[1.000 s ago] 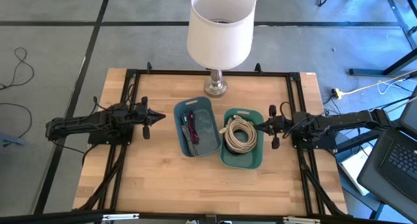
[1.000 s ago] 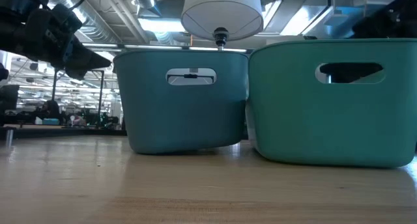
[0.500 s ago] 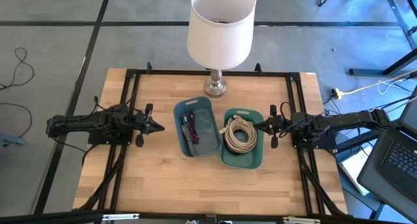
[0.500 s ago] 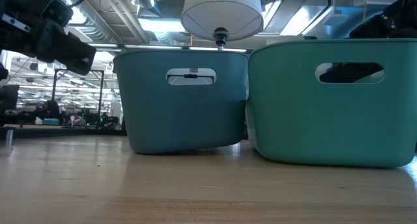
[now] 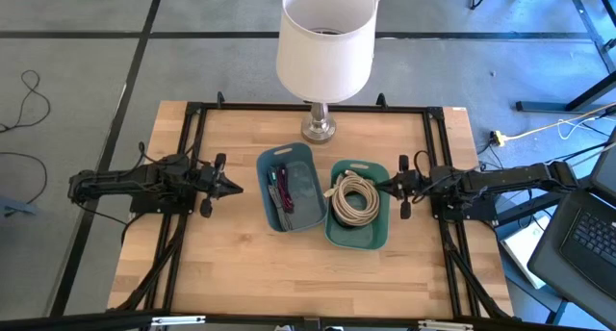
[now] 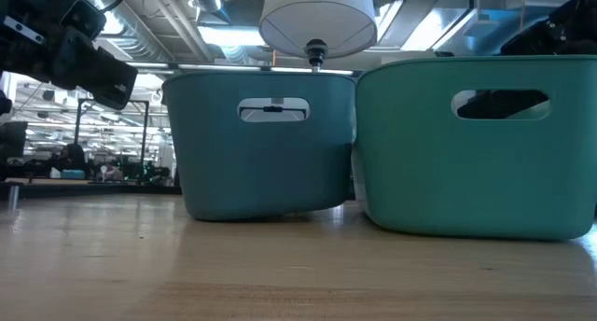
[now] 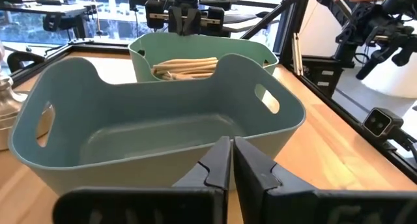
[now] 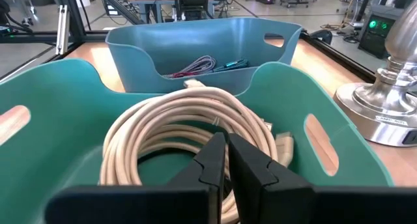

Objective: Pick and place items into bin
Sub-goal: Return to Home Position

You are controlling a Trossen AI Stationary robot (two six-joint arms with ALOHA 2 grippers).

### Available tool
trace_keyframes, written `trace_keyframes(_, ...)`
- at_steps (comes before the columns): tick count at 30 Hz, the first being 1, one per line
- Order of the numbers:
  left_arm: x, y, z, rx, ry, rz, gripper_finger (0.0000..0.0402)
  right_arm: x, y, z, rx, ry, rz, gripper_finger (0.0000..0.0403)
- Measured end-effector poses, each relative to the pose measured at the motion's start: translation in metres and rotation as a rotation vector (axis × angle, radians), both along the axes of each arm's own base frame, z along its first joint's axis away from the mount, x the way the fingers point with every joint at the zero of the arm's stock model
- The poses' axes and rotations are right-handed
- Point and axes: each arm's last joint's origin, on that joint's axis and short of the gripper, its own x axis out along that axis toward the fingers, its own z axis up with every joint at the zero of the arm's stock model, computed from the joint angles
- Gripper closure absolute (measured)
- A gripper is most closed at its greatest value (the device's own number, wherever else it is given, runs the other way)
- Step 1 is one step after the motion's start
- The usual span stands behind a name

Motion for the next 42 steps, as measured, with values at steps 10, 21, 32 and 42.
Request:
trace_keyframes(10,-0.002,0.0,0.003,0.003,-0.04,-0.002,0.0395,-0.009,-0.001,0.016,0.012,-0.166,0.001,0.0377)
trace_keyframes(21,-0.004,0.0,0.005,0.008,-0.082,-0.003,0.0391,-0.022,-0.002,0.033,0.026,-0.363,0.001,0.0377)
trace_keyframes(32,-0.004,0.0,0.005,0.008,-0.084,-0.002,0.0393,-0.027,0.0,0.041,0.038,-0.452,0.022,0.0377)
trace_keyframes(42,-0.004,0.0,0.005,0.008,-0.084,-0.002,0.0391,-0.027,0.0,0.038,0.036,-0.426,0.025,0.0377)
